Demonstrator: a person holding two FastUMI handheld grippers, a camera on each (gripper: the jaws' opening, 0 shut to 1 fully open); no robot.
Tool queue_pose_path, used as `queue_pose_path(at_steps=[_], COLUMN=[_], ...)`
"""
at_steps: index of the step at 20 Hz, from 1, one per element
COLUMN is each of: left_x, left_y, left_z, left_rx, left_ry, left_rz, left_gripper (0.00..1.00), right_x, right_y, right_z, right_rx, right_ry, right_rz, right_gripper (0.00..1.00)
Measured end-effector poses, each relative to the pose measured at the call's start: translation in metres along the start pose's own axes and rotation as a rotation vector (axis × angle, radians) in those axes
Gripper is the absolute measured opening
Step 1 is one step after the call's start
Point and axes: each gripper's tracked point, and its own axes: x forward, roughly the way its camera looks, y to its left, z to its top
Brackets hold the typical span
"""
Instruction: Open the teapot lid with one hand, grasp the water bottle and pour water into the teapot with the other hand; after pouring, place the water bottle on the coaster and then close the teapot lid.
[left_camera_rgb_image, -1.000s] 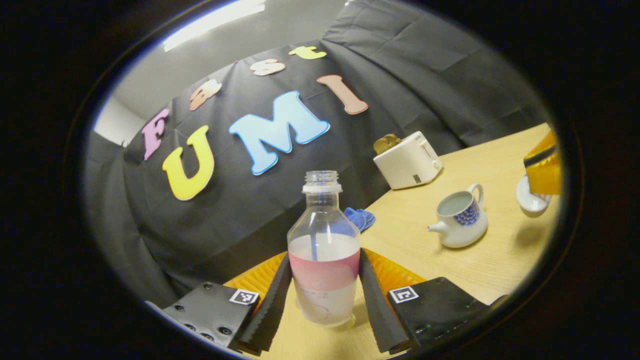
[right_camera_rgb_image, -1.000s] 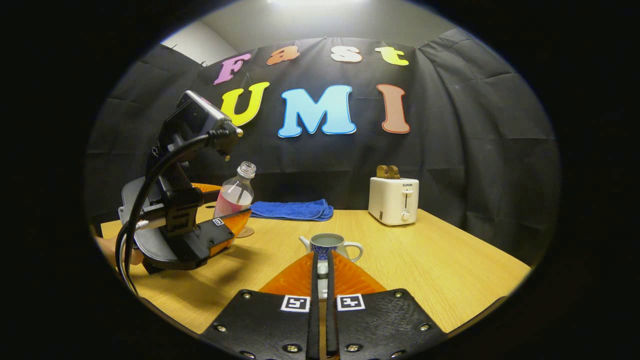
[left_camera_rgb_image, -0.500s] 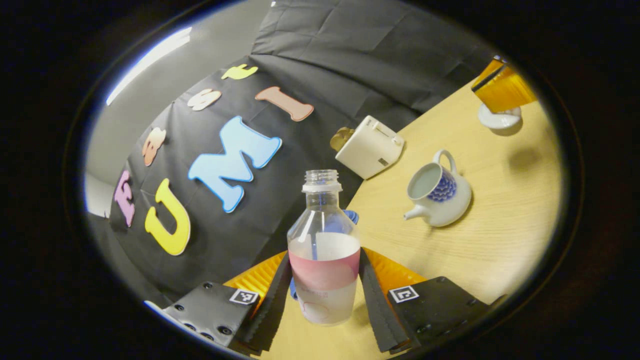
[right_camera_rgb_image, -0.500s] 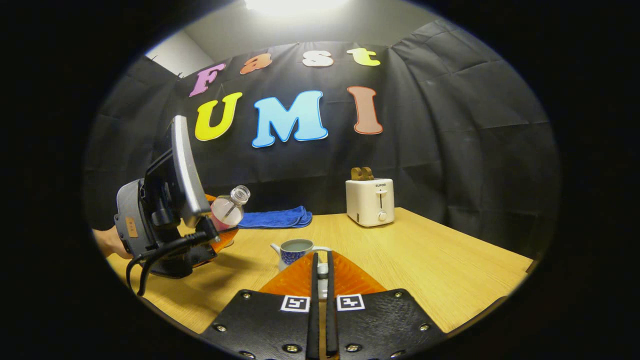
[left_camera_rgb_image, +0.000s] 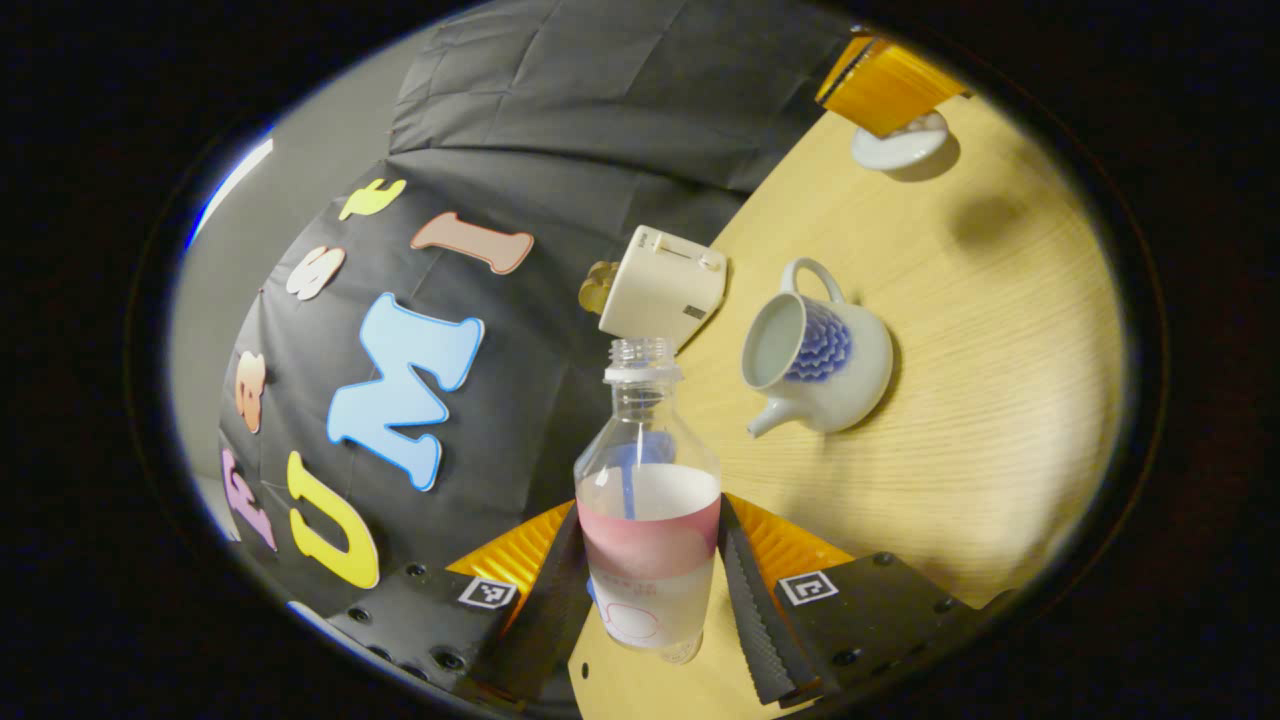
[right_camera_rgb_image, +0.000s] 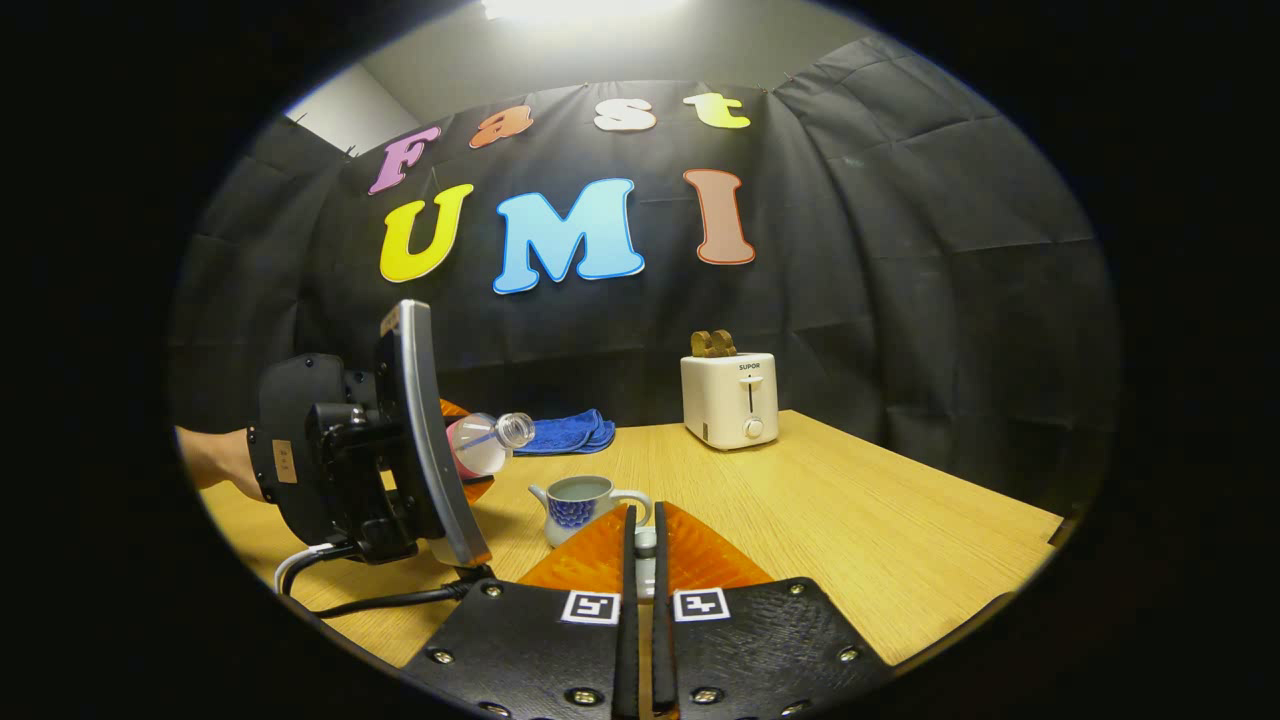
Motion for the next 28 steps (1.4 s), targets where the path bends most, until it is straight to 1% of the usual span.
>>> queue_pose_path(at_steps=[4, 7, 9, 11, 12, 16, 20, 25, 28], left_x=[0.012, 0.012, 0.015, 0.017, 0.020, 0.020, 0.021, 0.023, 0.025], left_y=[-0.005, -0.005, -0.002, 0.002, 0.001, 0.000, 0.001, 0.002, 0.001], left_z=[-0.001, 0.005, 0.009, 0.009, 0.009, 0.013, 0.013, 0.013, 0.013], left_rx=[0.080, 0.145, 0.183, 0.260, 0.288, 0.339, 0.444, 0.518, 0.580], left_ry=[0.013, 0.007, 0.001, 0.013, 0.016, 0.018, 0.033, 0.056, 0.070], left_rz=[-0.038, -0.061, -0.058, -0.046, -0.053, -0.068, -0.101, -0.114, -0.125], left_gripper=[0.85, 0.84, 0.84, 0.84, 0.84, 0.84, 0.84, 0.84, 0.84], right_x=[0.000, -0.001, 0.000, -0.001, -0.001, 0.000, 0.000, 0.000, 0.000], right_y=[-0.001, -0.001, -0.001, -0.001, 0.000, -0.002, -0.002, -0.001, -0.001], right_z=[-0.001, -0.001, -0.001, -0.002, -0.002, -0.002, -0.002, -0.002, -0.002], right_rx=[-0.001, -0.004, -0.003, 0.000, -0.002, -0.002, -0.002, 0.000, -0.002], right_ry=[0.005, 0.010, 0.010, 0.012, 0.013, 0.014, 0.015, 0.017, 0.016], right_rz=[0.000, 0.007, 0.007, 0.008, 0.010, 0.009, 0.013, 0.015, 0.016], right_gripper=[0.05, 0.05, 0.05, 0.05, 0.05, 0.05, 0.05, 0.05, 0.05])
